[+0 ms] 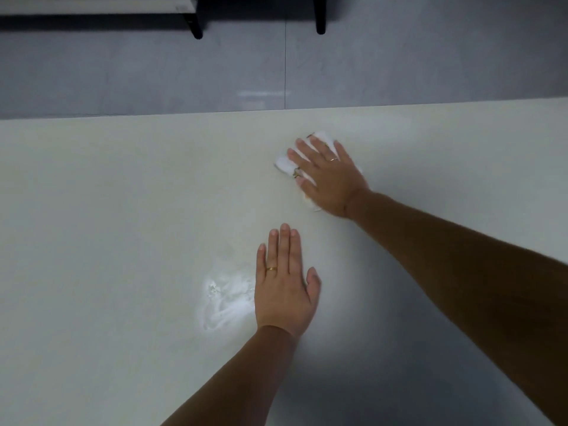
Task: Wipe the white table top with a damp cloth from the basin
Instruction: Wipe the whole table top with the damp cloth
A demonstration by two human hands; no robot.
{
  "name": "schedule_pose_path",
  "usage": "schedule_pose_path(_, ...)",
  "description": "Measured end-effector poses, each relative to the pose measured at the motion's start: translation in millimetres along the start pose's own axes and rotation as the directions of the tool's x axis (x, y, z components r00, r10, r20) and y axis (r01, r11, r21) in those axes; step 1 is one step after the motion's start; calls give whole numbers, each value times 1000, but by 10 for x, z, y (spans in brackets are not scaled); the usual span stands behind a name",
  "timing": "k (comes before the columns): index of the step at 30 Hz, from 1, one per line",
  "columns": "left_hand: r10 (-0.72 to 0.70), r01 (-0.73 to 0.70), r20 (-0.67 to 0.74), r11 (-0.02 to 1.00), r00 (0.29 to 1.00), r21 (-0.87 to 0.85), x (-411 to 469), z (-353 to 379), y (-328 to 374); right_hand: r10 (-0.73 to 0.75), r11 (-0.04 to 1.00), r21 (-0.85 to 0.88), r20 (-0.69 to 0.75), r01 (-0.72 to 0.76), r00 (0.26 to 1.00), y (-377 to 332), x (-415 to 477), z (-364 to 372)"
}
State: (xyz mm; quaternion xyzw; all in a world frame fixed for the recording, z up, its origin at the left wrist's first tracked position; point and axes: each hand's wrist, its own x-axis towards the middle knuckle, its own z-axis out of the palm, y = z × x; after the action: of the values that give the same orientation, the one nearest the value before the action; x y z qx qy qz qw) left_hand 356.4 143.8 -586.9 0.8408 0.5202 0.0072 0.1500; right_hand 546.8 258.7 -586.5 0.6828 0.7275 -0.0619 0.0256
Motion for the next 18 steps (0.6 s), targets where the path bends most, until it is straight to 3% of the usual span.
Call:
schedule_pose_path(3, -5, 4, -32, 999, 999, -35, 25, -75, 29, 224, 975, 10, 0, -224, 975, 420, 17, -24)
schedule_pose_path(6, -9, 0, -99, 996, 995, -95, 234, -161, 138, 518, 850, 110, 8, -516, 855, 351, 176, 2)
schedule_pose_path(8, 17, -24, -91, 996, 996, -80, 387, -149, 220, 627, 765, 159, 34, -624, 778, 123, 340, -12)
schedule_pose_path(10, 40, -41, -18, 999, 999, -24, 457, -52, 256, 564, 815, 154, 12, -558, 826, -77, 457, 18)
schedule_pose_path(13, 30, -30, 7, 999, 1000, 28, 468, 76, 219, 291, 952, 104, -21, -287, 957, -77, 443, 10)
schedule_pose_path(15, 37, -37, 7, 999, 999, 17, 465, 77, 211, 146, 988, 59, -17, -145, 989, 177, 384, -7)
schedule_pose_path(16, 42, -42, 0, 999, 999, 10, 466, 79, 213, 143, 989, 29, -25, -143, 989, 357, 348, -7)
schedule_pose_path(18, 46, -46, -3, 999, 999, -2, 464, 78, 220, 282, 959, 18, -40, -282, 959, 776, 242, -23)
